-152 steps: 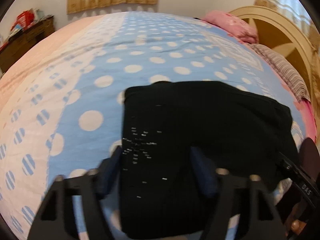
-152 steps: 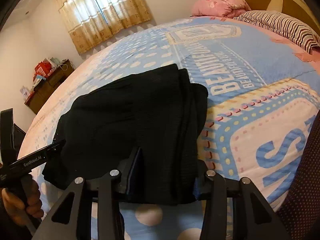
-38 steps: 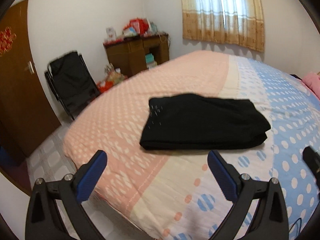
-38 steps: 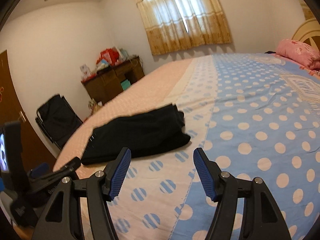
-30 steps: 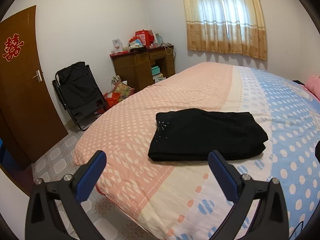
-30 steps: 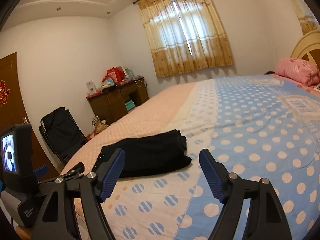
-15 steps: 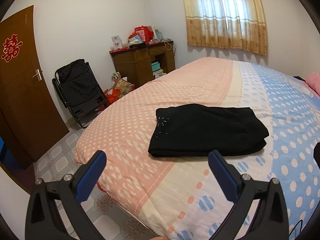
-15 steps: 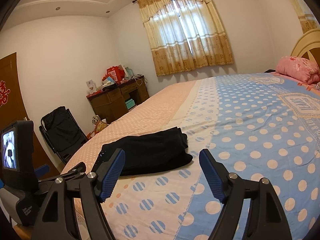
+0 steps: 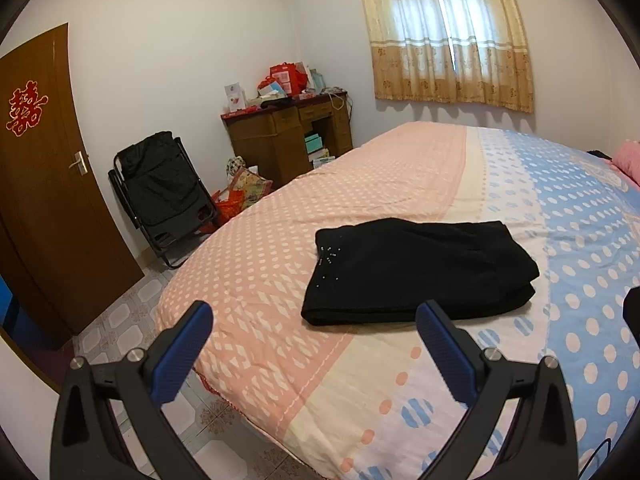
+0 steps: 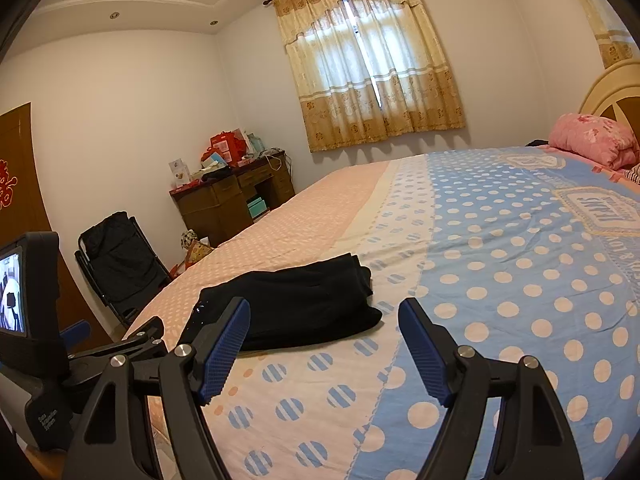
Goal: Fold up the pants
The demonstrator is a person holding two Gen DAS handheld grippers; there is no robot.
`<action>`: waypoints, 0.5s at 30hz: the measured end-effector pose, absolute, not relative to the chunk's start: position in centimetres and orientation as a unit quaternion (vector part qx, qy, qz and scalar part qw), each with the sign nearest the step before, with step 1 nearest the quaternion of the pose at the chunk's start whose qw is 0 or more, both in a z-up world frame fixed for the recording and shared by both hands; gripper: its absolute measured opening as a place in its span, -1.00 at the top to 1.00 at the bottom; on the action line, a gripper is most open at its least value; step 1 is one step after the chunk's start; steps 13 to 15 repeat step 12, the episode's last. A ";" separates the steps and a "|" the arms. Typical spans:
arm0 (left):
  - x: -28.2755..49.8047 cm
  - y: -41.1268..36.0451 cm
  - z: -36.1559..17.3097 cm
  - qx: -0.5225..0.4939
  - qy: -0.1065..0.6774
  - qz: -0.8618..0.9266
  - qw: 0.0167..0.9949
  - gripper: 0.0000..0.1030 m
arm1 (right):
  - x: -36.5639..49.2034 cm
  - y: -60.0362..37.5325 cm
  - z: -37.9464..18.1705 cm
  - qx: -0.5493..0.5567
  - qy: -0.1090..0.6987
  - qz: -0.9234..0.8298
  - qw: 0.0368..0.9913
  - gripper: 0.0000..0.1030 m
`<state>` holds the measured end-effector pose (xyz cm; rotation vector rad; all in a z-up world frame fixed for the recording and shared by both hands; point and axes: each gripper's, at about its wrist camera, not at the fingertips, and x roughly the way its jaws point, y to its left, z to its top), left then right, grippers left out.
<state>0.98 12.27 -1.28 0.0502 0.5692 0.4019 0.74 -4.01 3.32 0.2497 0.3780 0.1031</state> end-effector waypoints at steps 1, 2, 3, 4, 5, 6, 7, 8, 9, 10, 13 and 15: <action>1.0 12.3 -1.2 0.023 0.278 0.197 0.940 -1.00 | 0.7 -4.1 3.3 0.124 0.186 0.050 0.973 -0.51; 1.0 12.3 -1.2 0.021 0.277 0.196 0.940 -1.00 | 0.7 -4.0 3.4 0.124 0.185 0.049 0.974 -0.51; 1.0 12.3 -1.2 0.020 0.276 0.196 0.941 -1.00 | 0.7 -4.0 3.5 0.123 0.184 0.048 0.974 -0.51; 1.0 12.3 -1.1 0.018 0.273 0.194 0.942 -1.00 | 0.6 -4.1 3.5 0.123 0.184 0.047 0.974 -0.51; 0.9 12.3 -1.0 0.018 0.269 0.190 0.944 -1.00 | 0.6 -4.1 3.5 0.124 0.183 0.047 0.974 -0.51; 0.9 12.3 -1.0 0.017 0.266 0.189 0.945 -1.00 | 0.5 -4.1 3.5 0.124 0.182 0.047 0.974 -0.51; 0.8 12.2 -0.9 0.017 0.258 0.187 0.948 -1.00 | 0.5 -4.1 3.5 0.124 0.181 0.047 0.974 -0.51; 0.7 12.2 -0.9 0.017 0.254 0.184 0.949 -1.00 | 0.5 -4.2 3.6 0.125 0.181 0.046 0.974 -0.51; 0.7 12.0 -0.8 0.020 0.252 0.180 0.951 -1.00 | 0.5 -4.3 3.6 0.125 0.181 0.045 0.974 -0.51; 0.8 12.0 -0.8 0.023 0.252 0.177 0.951 -1.00 | 0.5 -4.4 3.6 0.127 0.180 0.044 0.975 -0.51; 1.0 11.9 -0.8 0.028 0.254 0.171 0.951 -1.00 | 0.4 -4.7 3.7 0.128 0.175 0.036 0.975 -0.51; 1.0 11.9 -0.8 0.028 0.254 0.171 0.951 -1.00 | 0.4 -4.7 3.7 0.128 0.175 0.036 0.975 -0.51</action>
